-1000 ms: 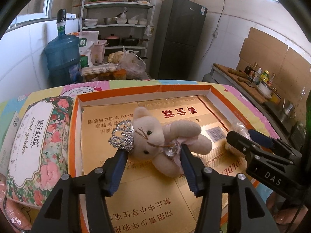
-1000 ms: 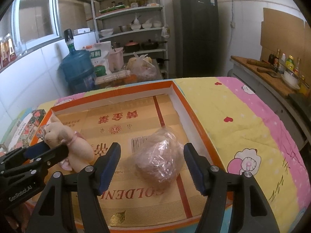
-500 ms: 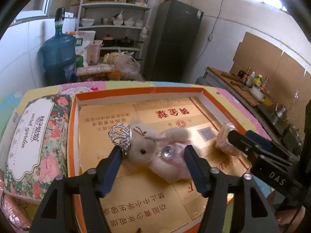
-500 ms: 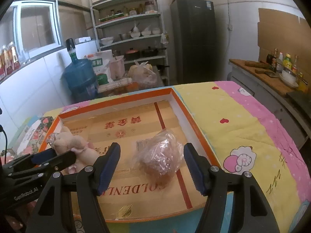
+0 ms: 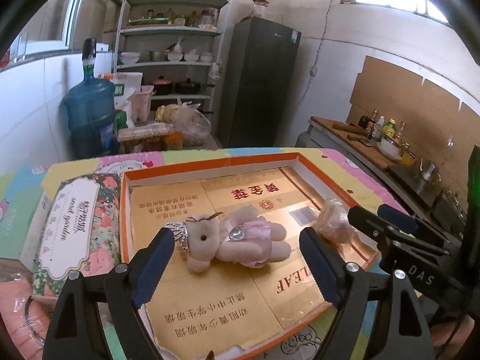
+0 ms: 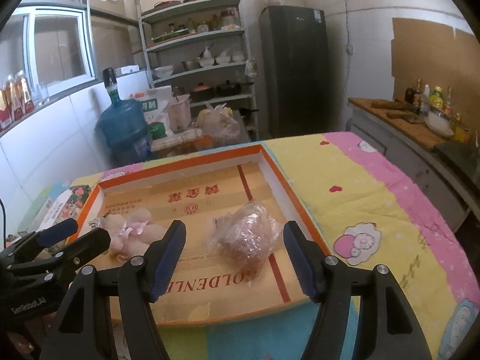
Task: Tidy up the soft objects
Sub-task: 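Lower and release the teddy bear and sponge bag into the box with both tools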
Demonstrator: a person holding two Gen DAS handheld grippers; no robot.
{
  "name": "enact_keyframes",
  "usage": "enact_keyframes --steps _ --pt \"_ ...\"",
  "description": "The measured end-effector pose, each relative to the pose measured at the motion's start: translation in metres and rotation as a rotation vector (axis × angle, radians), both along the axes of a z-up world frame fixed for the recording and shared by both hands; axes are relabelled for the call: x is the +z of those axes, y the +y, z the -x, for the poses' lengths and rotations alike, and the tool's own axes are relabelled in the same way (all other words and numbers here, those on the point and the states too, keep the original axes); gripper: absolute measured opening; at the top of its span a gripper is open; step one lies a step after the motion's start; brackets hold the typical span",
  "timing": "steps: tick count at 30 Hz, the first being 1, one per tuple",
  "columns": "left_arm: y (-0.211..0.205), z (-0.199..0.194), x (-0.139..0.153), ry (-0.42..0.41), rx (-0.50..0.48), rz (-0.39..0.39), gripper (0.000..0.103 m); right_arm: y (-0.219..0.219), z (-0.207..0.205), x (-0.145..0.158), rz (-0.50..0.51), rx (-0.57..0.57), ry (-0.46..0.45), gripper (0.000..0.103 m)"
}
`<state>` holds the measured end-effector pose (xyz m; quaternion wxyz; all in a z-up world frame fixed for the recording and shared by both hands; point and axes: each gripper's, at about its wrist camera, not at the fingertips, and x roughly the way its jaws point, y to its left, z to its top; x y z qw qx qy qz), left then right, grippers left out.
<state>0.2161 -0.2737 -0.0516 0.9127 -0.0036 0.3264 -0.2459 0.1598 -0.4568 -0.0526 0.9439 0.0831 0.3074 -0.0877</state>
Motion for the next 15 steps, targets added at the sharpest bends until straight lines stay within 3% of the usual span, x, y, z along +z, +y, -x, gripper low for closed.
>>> enact_keyframes --steps 11,15 --pt "0.025 0.05 0.03 -0.183 -0.037 0.023 0.085 0.032 0.039 0.027 0.053 -0.023 -0.098 0.069" --pt "0.037 0.062 0.039 -0.204 -0.038 0.025 0.086 0.048 0.05 0.032 0.053 -0.013 -0.114 0.069"
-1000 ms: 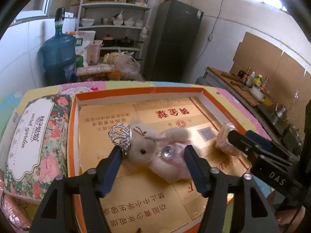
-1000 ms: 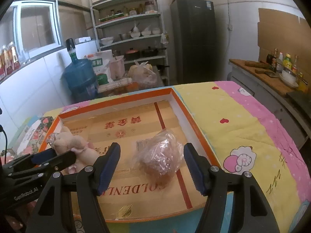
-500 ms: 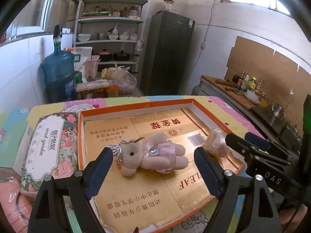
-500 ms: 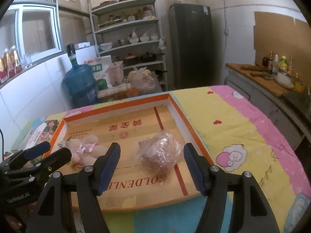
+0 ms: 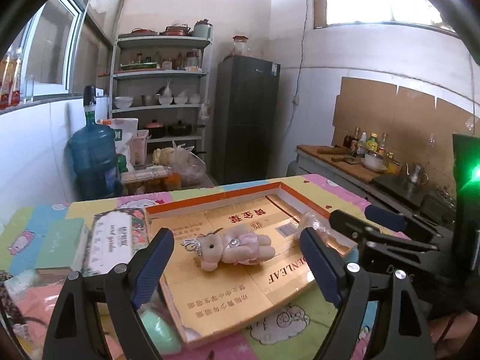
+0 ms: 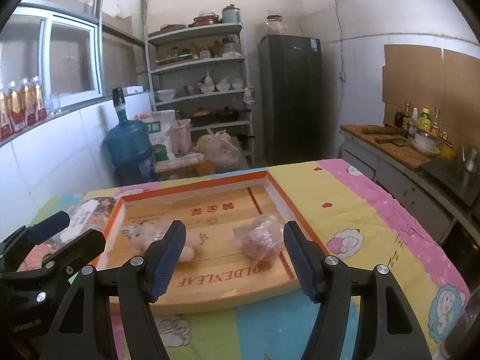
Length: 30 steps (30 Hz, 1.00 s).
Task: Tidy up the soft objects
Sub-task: 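Lower and release the teddy bear and sponge bag into the box with both tools, then move both tools back to the pile of soft items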
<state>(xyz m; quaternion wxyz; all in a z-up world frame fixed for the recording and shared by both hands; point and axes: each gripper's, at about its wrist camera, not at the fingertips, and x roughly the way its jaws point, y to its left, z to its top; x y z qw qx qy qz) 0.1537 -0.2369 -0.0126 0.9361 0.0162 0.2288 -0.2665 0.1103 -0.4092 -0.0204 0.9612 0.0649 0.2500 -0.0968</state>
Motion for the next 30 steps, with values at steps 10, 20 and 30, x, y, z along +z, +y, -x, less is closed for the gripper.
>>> enact_keyframes --steps 10,20,30 --pt "0.029 0.028 0.012 -0.077 0.173 -0.129 0.086 0.044 0.025 0.008 0.011 0.034 -0.033 0.07" --pt "0.064 0.04 0.014 -0.085 0.256 -0.155 0.084 0.082 0.037 0.017 0.023 0.084 -0.058 0.07" --pt "0.112 0.05 0.016 -0.07 0.333 -0.106 0.084 0.122 0.038 0.017 0.04 0.146 -0.05 0.07"
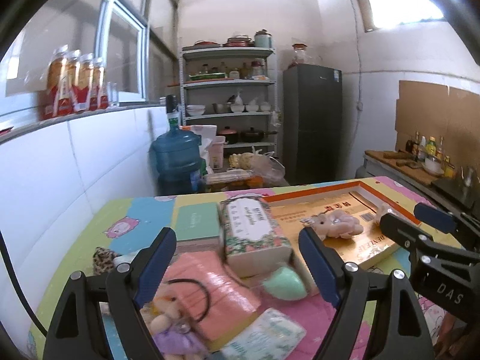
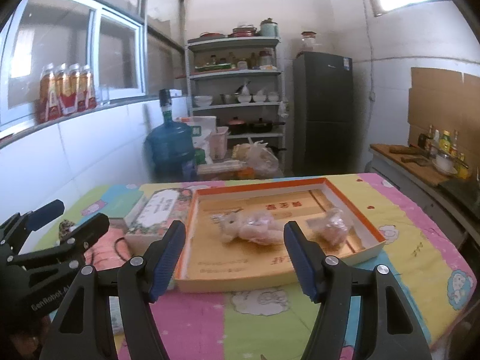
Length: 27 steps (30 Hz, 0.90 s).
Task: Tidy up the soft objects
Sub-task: 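Move both tools back to the pile of soft items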
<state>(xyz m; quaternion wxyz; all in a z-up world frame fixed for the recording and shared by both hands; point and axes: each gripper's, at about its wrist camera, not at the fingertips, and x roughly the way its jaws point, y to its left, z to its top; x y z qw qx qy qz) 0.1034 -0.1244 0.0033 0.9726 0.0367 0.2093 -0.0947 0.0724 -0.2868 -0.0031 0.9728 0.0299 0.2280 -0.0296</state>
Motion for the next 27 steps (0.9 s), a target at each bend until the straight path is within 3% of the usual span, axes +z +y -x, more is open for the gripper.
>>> enact_keyframes --steps 12,22,27 --pt "0.046 0.006 -0.006 0.011 0.058 -0.007 0.084 0.045 -0.003 -0.005 0.014 0.073 0.009 0.07" --pt "0.103 0.016 -0.014 0.007 0.109 0.055 0.084 0.072 -0.001 -0.013 0.011 0.134 0.019 0.07" --pt "0.127 0.019 -0.024 0.023 0.153 0.047 0.084 0.082 -0.002 -0.022 0.011 0.17 0.046 0.07"
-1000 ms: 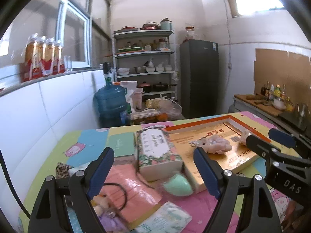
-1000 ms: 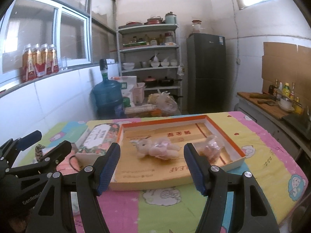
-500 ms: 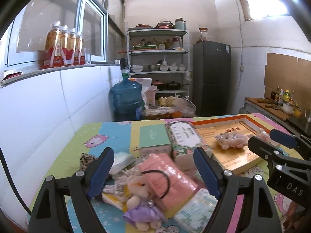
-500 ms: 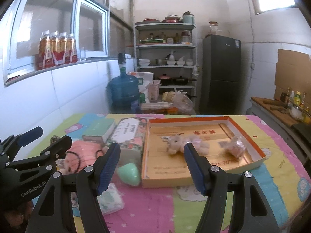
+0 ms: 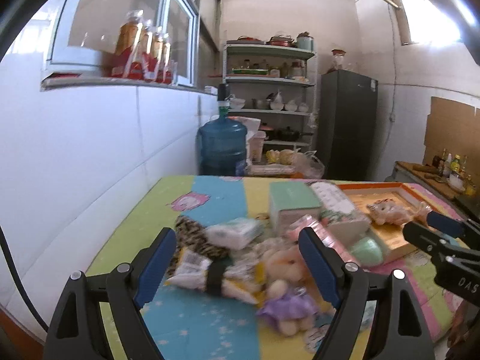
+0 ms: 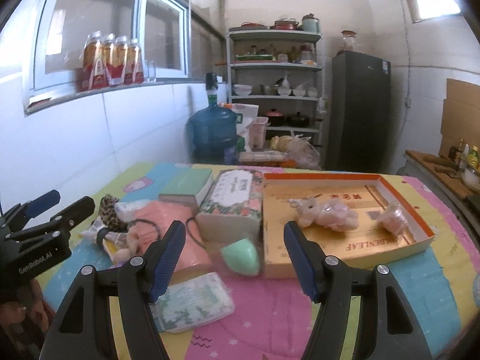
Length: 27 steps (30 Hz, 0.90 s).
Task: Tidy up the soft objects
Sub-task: 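Move both tools back to the pile of soft items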
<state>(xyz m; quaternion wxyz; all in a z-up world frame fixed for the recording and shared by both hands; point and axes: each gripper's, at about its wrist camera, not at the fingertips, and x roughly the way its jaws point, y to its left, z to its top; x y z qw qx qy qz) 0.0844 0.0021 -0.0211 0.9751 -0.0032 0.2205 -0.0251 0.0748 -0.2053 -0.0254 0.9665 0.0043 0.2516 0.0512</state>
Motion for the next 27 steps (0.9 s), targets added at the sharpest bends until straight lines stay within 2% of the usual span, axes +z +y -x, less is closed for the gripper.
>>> enact_keyframes --steps 7,15,27 --pt "0.021 0.003 -0.017 0.036 0.016 0.018 0.084 0.018 -0.007 -0.015 -0.006 0.072 0.048 0.07" --pt "0.035 0.003 -0.029 0.064 0.01 0.033 0.084 0.04 -0.033 -0.033 -0.007 0.214 0.11 0.07" --pt "0.055 -0.016 -0.044 0.119 0.021 0.064 0.084 0.046 -0.071 -0.053 -0.008 0.264 0.174 0.07"
